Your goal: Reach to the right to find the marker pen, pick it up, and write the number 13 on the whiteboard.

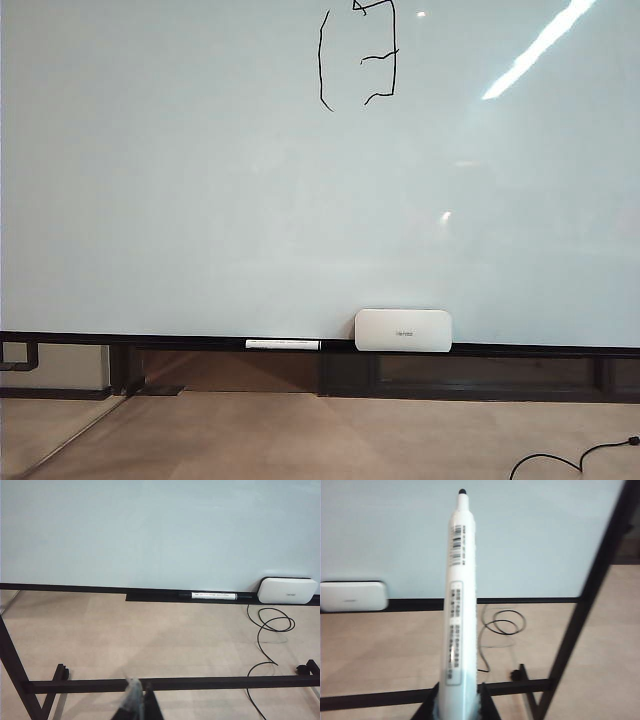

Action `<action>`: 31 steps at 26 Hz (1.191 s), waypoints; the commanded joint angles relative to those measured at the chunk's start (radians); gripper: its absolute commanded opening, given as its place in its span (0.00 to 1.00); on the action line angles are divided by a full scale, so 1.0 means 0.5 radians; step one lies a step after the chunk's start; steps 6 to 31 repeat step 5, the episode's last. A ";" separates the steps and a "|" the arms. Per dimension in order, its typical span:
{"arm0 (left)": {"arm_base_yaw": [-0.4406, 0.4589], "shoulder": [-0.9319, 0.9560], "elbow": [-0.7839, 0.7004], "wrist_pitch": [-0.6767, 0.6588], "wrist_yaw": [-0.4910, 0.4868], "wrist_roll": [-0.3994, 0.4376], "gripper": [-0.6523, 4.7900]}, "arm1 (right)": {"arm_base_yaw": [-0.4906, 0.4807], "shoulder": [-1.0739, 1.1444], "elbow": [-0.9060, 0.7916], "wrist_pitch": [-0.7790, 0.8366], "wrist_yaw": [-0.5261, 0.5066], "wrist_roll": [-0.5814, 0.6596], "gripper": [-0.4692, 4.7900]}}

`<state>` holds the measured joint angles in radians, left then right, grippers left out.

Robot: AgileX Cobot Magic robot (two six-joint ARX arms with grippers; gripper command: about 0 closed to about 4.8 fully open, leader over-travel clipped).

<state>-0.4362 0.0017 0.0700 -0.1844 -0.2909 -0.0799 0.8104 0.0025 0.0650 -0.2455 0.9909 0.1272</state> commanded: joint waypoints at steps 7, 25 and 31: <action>0.002 0.002 0.005 0.012 0.000 0.002 0.11 | 0.018 0.002 0.004 0.021 0.001 0.008 0.08; 0.002 0.002 0.005 0.012 0.000 0.002 0.11 | 0.018 0.002 0.004 0.021 0.001 0.008 0.08; 0.002 0.002 0.005 0.012 0.000 0.002 0.11 | 0.018 0.002 0.004 0.021 0.001 0.008 0.08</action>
